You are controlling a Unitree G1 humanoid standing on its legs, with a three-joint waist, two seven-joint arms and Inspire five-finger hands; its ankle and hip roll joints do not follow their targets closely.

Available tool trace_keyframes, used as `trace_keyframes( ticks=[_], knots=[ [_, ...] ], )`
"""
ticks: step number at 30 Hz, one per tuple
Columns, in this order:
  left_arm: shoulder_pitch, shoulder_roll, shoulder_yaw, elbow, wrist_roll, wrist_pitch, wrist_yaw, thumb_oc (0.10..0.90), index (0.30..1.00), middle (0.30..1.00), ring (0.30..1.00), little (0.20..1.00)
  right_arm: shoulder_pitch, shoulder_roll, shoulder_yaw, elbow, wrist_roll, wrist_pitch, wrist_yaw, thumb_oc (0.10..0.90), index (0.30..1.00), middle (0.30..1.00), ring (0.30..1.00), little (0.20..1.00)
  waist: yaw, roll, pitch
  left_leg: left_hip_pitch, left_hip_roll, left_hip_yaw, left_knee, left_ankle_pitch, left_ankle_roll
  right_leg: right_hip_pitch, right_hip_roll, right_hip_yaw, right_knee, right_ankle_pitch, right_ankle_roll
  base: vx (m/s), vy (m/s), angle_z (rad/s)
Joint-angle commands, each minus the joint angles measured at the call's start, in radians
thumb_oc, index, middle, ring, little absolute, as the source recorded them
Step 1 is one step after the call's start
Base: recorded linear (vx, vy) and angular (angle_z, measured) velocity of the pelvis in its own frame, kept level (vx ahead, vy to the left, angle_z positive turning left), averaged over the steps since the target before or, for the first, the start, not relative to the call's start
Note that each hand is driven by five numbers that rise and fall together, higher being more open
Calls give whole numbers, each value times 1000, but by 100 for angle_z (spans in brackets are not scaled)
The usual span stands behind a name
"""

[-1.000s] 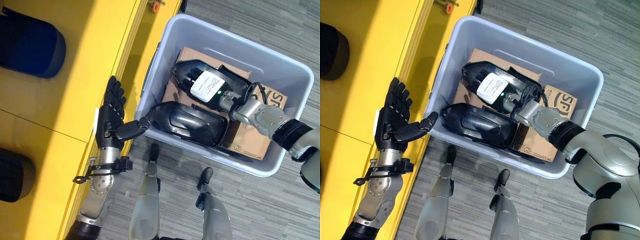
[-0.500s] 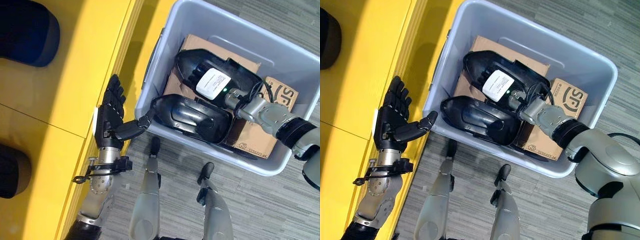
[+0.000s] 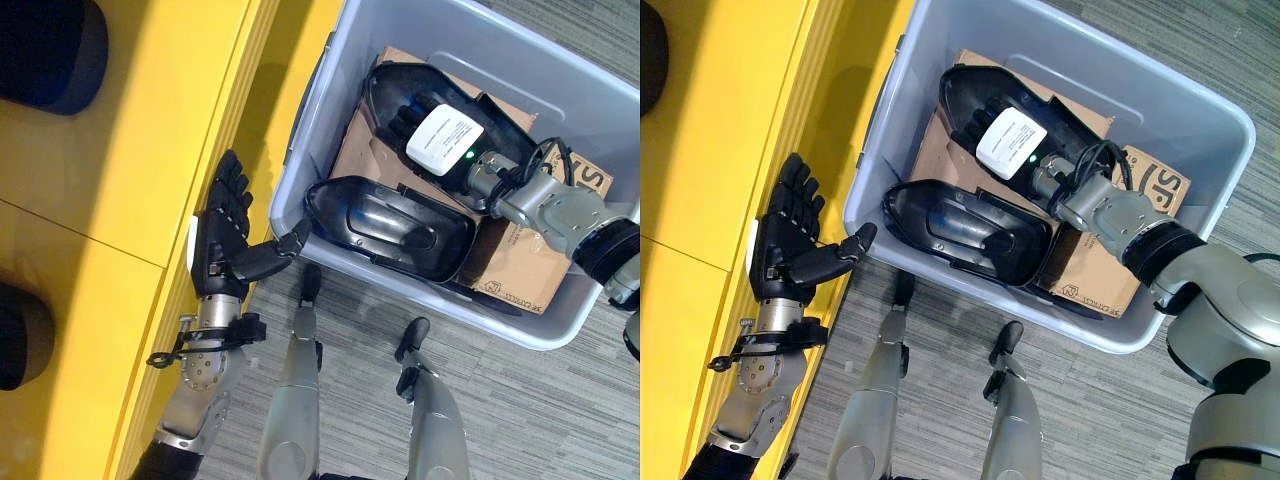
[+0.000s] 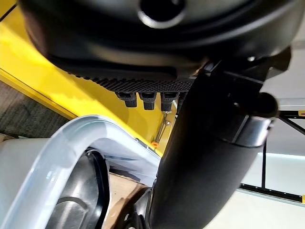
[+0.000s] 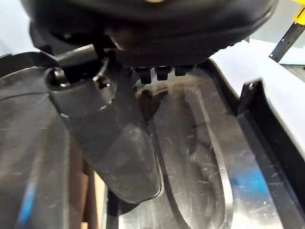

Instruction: Move parts from the plastic box to the shelf.

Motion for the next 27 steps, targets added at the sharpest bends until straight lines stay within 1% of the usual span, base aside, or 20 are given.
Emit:
trace_keyframes(
  ticks=[1,4,6,7,12,14,15,17,21,27],
  knots=[
    [-26,19,47,-170,5,-122,13,900,1000,1000,1000,1000,-174,-96,82,107,52,59,9,900,1000,1000,1000,1000,11,-36,19,46,21,16,54,-133,-17,78,4,28,-92,27,3,25,-2,3],
    [-32,16,41,-169,-1,-127,13,900,1000,1000,1000,1000,-175,-72,63,165,103,63,7,900,1000,1000,1000,1000,18,-36,19,35,18,12,54,-133,-16,76,5,24,-98,27,4,0,0,0],
    [-39,13,36,-168,-5,-129,14,900,1000,1000,1000,1000,-164,-56,25,214,151,70,-6,900,1000,1000,1000,1000,22,-33,19,28,16,10,55,-133,-14,74,5,22,-100,27,4,6,1,2],
    [-39,13,36,-168,-5,-129,15,900,1000,1000,1000,1000,-163,-55,25,216,151,69,-7,900,1000,1000,1000,1000,22,-34,19,28,16,10,56,-133,-14,74,5,22,-100,27,4,11,0,4],
    [-56,4,21,-167,-11,-133,24,900,1000,1000,1000,1000,-145,12,-118,355,297,93,-72,900,1000,1000,1000,1000,32,-24,19,13,9,9,58,-134,-9,62,5,18,-97,31,3,13,18,4],
    [-62,6,17,-166,-11,-133,28,900,1000,1000,1000,1000,-151,40,-150,395,338,93,-90,900,1000,1000,1000,1000,36,-22,19,8,7,8,58,-135,-8,61,5,17,-101,33,3,6,12,2],
    [-62,6,17,-166,-11,-133,28,900,1000,1000,1000,1000,-151,40,-150,395,338,93,-90,900,1000,1000,1000,1000,36,-22,19,8,7,8,58,-135,-8,61,5,17,-101,33,3,0,0,0],
    [-73,6,5,-167,-10,-133,29,900,1000,1000,1000,1000,-178,73,-180,450,395,94,-113,900,1000,1000,1000,1000,43,-15,19,-4,2,4,59,-137,-4,56,5,14,-106,33,4,0,0,0],
    [-80,8,1,-167,-12,-136,30,900,1000,1000,1000,1000,-196,88,-197,474,434,93,-125,900,1000,1000,1000,1000,47,-11,19,-11,-3,1,61,-138,-4,56,3,9,-110,33,4,0,0,0],
    [-95,9,-1,-165,-11,-140,39,900,1000,1000,1000,1000,-248,109,-192,447,469,88,-148,900,1000,1000,1000,1000,52,-13,19,-19,-9,-2,63,-141,-2,55,2,4,-113,32,6,0,0,0]
  ],
)
